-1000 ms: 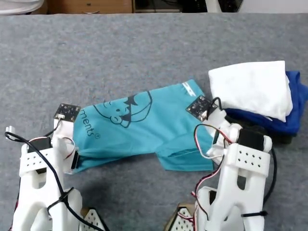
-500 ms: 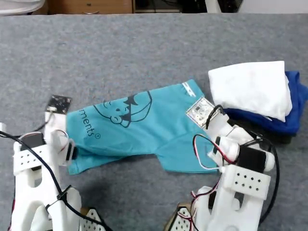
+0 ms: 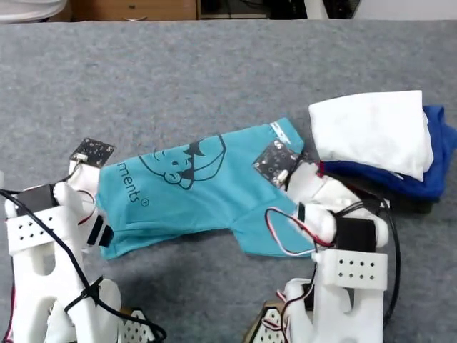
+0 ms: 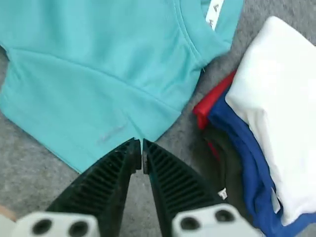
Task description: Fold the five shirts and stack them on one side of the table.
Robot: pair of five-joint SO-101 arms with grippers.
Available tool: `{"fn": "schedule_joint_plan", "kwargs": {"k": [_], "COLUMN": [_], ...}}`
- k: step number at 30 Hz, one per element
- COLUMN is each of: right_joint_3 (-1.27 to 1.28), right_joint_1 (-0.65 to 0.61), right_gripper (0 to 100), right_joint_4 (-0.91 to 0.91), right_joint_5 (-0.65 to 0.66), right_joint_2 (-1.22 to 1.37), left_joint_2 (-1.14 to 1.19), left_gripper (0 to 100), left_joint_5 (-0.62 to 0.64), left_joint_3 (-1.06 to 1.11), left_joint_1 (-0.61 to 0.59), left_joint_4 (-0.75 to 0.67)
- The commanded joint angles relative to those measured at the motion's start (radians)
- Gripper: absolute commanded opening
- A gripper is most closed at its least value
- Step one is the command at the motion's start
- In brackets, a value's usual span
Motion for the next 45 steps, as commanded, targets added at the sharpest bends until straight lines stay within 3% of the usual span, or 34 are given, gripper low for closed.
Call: {"fn": "schedule_joint_plan", "kwargs": {"k": [1, 4, 7, 10, 14, 21, 32, 38, 45], "right_joint_3": [-0.047, -0.117, -0.242, -0.401, -0.613, -0.921, -1.412, -1.692, -2.087], "right_joint_1": [-0.041, -0.077, -0.127, -0.170, -0.191, -0.188, -0.130, -0.073, -0.067], "right_gripper": [1.6, 1.6, 1.6, 1.6, 1.5, 0.3, 0.3, 0.3, 0.3], "right_joint_4": [-0.020, -0.018, -0.018, -0.018, -0.041, -0.061, -0.060, -0.037, 0.153], "right_joint_5": [-0.054, -0.101, -0.169, -0.213, -0.261, -0.262, -0.321, -0.313, -0.313], "right_joint_2": [0.010, 0.113, 0.275, 0.469, 0.728, 1.086, 1.652, 1.945, 2.111], "left_joint_2": [-0.007, -0.008, -0.008, -0.007, 0.004, 0.196, 0.648, 0.667, 0.667], "left_gripper": [20, 20, 12, 1, 5, 5, 2, 2, 2], "left_joint_5": [-0.017, -0.084, 0.031, 0.238, 0.414, 0.562, 0.615, 0.615, 0.614], "left_joint_3": [-0.133, -0.204, -0.276, -0.258, -0.141, -0.032, -0.040, -0.081, -0.106], "left_joint_1": [0.015, 0.015, 0.011, 0.021, 0.080, 0.152, 0.011, -0.003, 0.000], "left_joint_4": [0.068, 0.100, 0.054, -0.097, -0.304, -0.612, -0.937, -0.961, -0.956]}}
